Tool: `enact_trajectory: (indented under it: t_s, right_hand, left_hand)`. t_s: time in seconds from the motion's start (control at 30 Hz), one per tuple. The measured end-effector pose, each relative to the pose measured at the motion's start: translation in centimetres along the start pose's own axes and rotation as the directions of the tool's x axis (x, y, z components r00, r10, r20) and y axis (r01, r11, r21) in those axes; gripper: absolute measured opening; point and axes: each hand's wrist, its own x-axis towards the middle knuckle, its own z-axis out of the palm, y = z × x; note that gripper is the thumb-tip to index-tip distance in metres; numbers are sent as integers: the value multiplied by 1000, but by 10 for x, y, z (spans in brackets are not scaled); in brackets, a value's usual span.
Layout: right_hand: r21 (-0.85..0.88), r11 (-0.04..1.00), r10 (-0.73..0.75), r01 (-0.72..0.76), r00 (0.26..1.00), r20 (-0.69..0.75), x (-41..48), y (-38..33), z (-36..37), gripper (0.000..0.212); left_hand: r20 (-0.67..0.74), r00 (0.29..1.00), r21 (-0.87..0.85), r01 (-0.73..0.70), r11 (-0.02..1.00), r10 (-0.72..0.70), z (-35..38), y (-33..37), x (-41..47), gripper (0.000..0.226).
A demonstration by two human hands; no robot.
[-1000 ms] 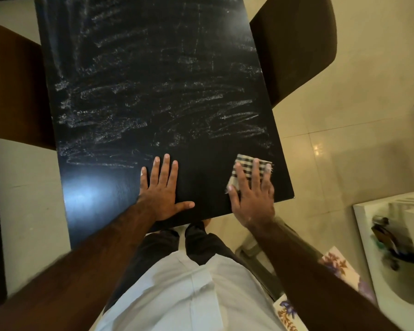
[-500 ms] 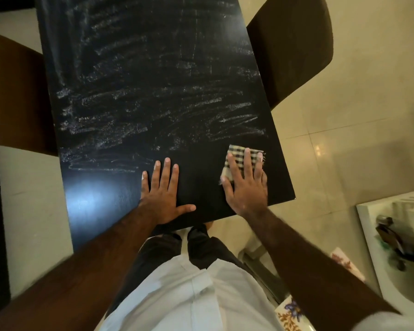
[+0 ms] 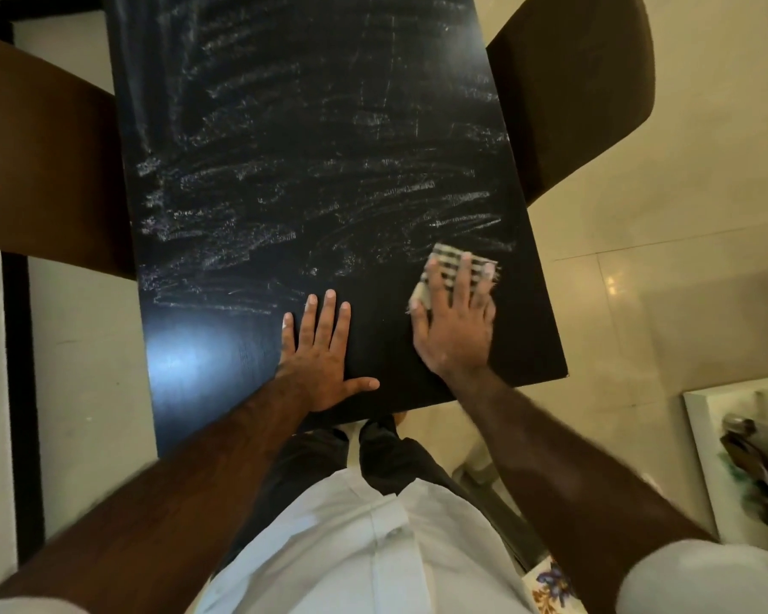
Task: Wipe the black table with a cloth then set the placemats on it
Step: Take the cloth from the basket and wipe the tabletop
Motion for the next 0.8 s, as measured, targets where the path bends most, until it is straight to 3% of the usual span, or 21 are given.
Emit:
enact_trajectory:
  t_s: [0.17,0.33,0.47,0.67,0.8]
  right_hand:
    - [-22,978,-204,207,975,87,-52,2,16,83]
    - [-36,999,5,-4,999,34,-45,53,3,79]
    - [2,995,102,-102,995,-14,-1,23,-4,79]
    - [-43,986,-164,163,986,-18,2,-69,18,76]
    - [-79,964,-250,253,967,53,-28,-65,24,79]
  left_hand:
    - [-3,1000,-2,6,1000,-6,0,0,1,142]
    - [-34,999,0,1,1000,-1,0,-1,1,140]
    - [-88,996,9,-9,1000,10,5,-1,0,140]
    - [-117,990,-41,-80,996,75,9,-8,-1,138]
    - [-201,977,-8,-74,997,71,18,-32,-16,128]
